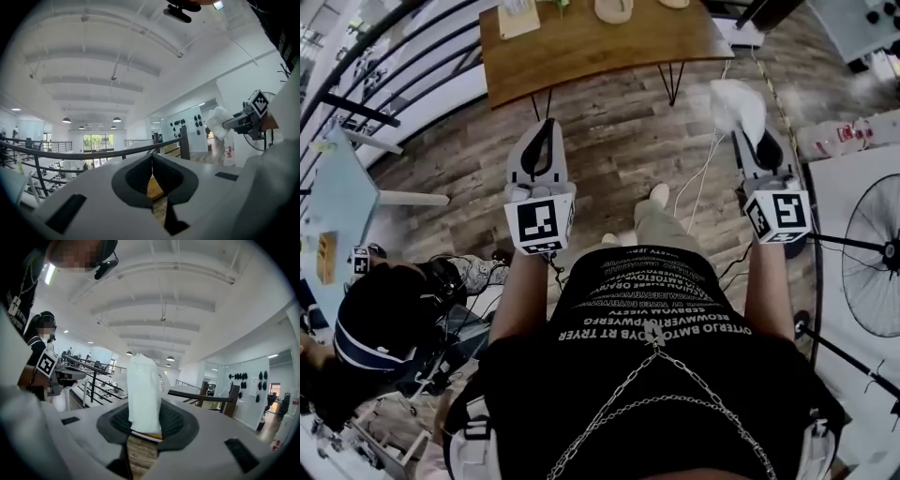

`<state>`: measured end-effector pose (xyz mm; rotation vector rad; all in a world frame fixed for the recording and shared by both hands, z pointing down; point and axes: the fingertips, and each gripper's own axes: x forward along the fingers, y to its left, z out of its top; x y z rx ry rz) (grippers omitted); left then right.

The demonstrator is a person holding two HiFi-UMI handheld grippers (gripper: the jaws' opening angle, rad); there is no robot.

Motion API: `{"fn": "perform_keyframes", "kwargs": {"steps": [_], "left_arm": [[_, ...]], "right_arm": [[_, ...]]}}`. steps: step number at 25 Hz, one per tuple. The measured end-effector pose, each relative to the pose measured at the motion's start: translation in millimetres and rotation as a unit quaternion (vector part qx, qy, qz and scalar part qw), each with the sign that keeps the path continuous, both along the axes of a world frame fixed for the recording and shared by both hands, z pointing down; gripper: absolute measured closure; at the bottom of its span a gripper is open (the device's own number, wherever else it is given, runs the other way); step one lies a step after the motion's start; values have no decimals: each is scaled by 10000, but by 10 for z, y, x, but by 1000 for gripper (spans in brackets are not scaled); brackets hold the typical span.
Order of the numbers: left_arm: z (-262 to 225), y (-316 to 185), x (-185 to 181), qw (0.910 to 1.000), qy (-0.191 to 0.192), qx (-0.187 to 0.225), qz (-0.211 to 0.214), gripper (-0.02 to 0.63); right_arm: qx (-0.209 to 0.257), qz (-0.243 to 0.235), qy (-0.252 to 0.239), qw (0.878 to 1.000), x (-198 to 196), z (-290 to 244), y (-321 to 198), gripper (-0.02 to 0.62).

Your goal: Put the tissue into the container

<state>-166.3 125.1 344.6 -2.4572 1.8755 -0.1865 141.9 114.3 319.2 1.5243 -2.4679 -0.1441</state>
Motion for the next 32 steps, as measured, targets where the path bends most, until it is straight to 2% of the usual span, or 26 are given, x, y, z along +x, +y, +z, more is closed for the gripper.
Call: {"fn": "perform_keyframes", "kwargs": {"steps": [6,14,25,32], "left_arm": [[44,-154,-34,9999,-103,-122,-53,577],[127,-582,-71,9989,-215,-257,-314,577],[89,-1487,253,9978,-299,-301,-508,577],[-56,-2142,612,9976,-221,-151,-643,577]], "right_arm": [[-82,-155,-148,9997,-80,98,-240,468],[-194,-308,-236,9991,-43,240,-809,468],[-216,-602,-303,9975,213,282,-1866,468],[-157,-703,-319,9969,586,200,-2498,468]]}}
